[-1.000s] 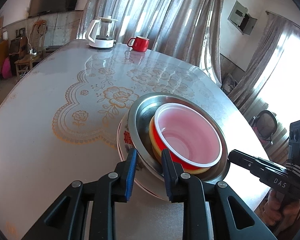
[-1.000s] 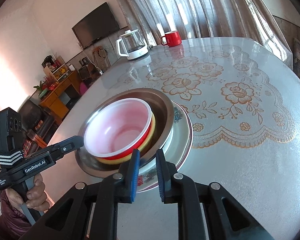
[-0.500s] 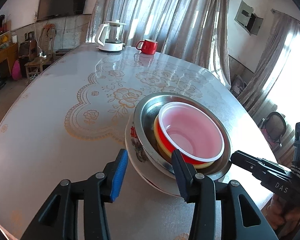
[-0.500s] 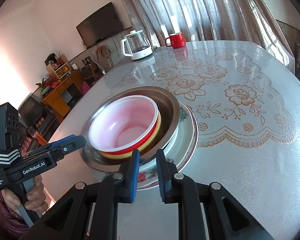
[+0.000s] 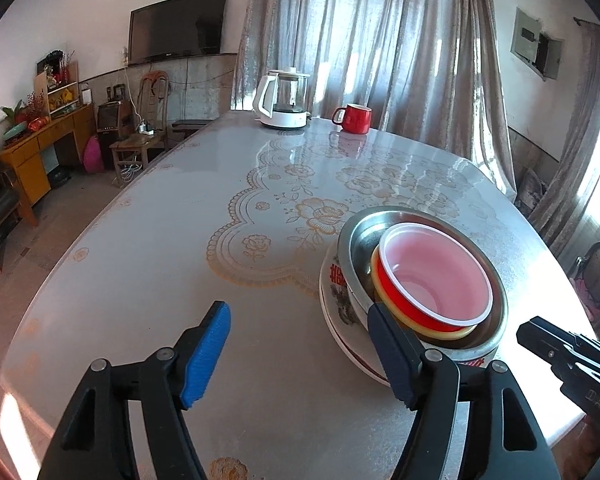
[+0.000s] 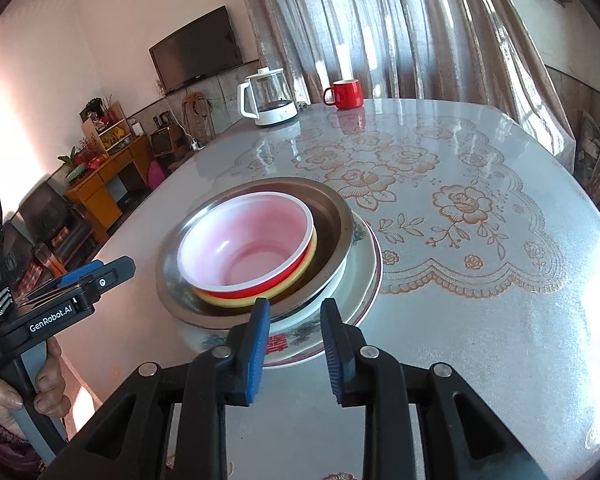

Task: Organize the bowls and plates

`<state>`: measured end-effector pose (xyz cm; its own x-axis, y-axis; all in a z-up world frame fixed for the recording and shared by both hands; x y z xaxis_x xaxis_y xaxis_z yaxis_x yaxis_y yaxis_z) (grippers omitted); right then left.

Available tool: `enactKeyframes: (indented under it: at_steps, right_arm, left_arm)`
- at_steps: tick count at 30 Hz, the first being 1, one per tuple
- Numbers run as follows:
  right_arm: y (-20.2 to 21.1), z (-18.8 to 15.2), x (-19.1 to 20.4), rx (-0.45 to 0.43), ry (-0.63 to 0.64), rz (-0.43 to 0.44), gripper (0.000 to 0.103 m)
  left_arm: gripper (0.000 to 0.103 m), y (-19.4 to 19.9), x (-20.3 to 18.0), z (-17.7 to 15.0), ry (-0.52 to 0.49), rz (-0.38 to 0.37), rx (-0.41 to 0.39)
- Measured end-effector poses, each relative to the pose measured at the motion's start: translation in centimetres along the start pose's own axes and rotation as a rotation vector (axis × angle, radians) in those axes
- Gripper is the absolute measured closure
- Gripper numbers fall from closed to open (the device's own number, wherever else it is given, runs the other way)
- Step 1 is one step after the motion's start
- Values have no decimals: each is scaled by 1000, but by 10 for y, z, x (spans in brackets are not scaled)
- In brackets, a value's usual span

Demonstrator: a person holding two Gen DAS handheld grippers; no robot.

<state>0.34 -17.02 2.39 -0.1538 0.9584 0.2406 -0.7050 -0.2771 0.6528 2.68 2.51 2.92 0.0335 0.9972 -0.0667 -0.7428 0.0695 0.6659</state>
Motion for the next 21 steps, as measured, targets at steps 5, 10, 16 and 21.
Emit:
enactKeyframes:
  at_steps: [5, 10, 16, 21]
  right_arm:
    - [6, -4, 1, -33, -24, -68, 70]
    - [9, -6, 7, -83, -29, -161, 67]
    - [2, -7, 14, -76, -1, -194, 66]
    - [1, -9, 19, -79, 19, -198, 65]
  left_arm:
    - [17, 8, -1, -7, -3, 49, -29]
    - [3, 14, -5, -12, -3, 74, -55]
    - [0, 15, -12, -16, -25, 66, -50]
    - [0, 15, -16, -17, -39, 84, -59]
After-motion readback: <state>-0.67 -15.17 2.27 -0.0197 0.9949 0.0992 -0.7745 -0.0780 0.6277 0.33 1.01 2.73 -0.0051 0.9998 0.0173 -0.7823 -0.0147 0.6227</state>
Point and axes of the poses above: each gripper's, at about its wrist camera, not at the fingertips, and y roughly against the way its jaws point, x to its left, z to its top, the point moved 1 cm from there along -y, roughly the way its jaws point, and after that the axes turned 5 degrees about z, right-handed, at the moved point
